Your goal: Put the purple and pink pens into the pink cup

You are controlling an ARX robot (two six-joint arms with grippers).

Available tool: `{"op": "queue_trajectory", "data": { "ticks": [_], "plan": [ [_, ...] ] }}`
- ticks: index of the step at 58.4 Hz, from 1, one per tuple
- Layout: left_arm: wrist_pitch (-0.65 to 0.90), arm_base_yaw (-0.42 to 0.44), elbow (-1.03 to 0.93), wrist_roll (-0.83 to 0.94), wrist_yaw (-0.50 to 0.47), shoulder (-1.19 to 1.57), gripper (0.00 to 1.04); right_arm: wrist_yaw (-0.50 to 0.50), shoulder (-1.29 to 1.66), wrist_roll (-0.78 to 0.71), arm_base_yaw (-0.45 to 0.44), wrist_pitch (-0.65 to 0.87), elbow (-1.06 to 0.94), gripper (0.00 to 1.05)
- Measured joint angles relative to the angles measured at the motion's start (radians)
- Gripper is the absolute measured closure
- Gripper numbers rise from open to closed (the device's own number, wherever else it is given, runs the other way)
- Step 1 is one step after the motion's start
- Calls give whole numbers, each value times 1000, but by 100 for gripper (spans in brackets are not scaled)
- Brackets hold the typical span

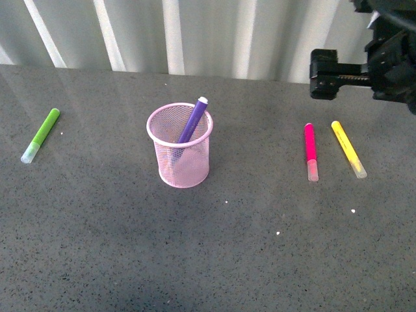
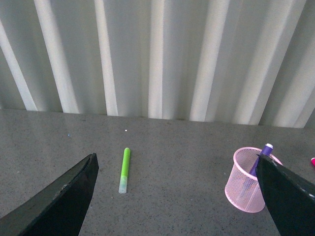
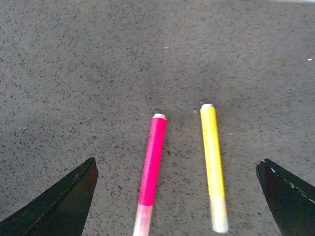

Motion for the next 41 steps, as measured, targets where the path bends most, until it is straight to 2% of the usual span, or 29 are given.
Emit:
{"op": "queue_trajectory", "data": {
  "ticks": [17,41],
  "plan": [
    [0,0,0,0,0,0,7,11,151,34,26,-37,154,7],
    [0,0,0,0,0,0,7,-5,260,113,33,-69,254,7]
  ]
}}
